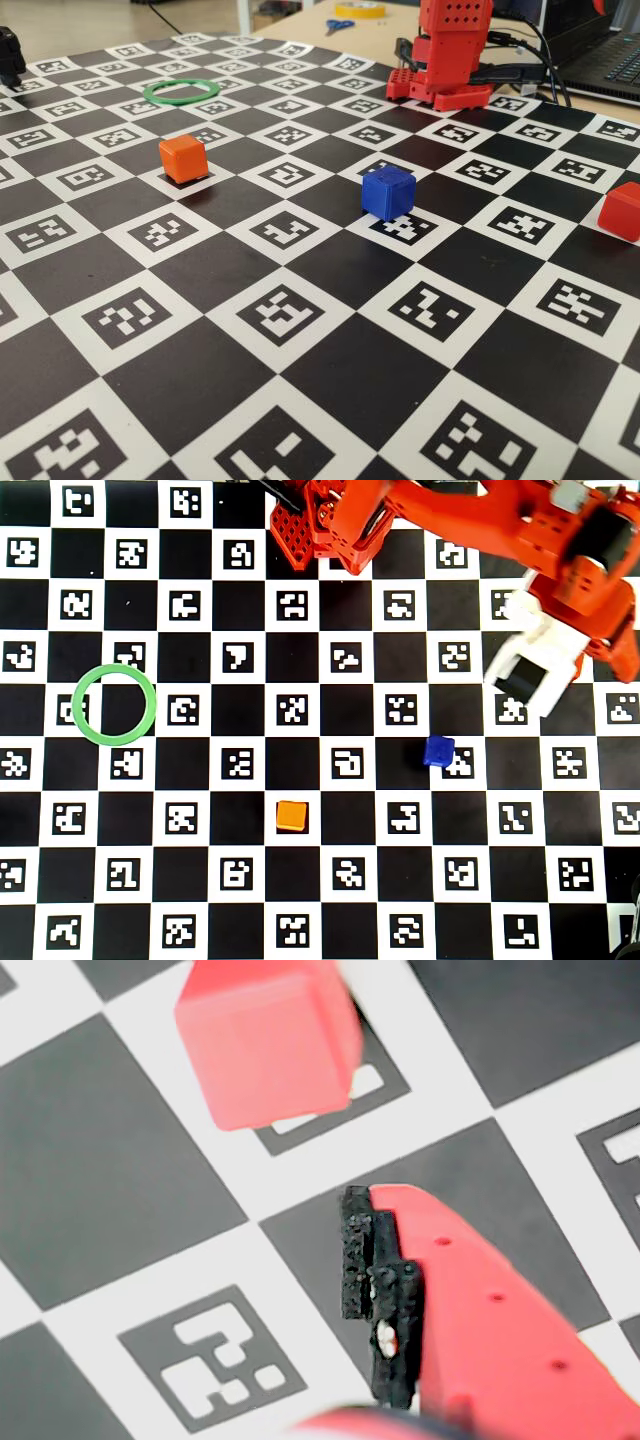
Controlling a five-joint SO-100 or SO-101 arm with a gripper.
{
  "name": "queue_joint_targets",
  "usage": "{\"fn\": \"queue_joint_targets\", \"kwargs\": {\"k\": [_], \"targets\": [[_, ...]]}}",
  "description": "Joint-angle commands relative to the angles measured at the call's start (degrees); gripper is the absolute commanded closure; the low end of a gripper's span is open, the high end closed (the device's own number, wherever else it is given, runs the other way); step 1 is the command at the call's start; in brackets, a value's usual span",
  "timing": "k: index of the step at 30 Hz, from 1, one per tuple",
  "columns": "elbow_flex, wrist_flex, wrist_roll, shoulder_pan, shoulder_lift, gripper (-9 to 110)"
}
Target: Grab the red cube then put it in the green circle then put the blue cube on top and finally the orange cube on top
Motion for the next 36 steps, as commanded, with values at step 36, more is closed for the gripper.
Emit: {"fn": "queue_joint_targets", "kwargs": {"k": [36], "targets": [[22.50, -21.71, -0.53, -5.71, -0.53, 54]]}}
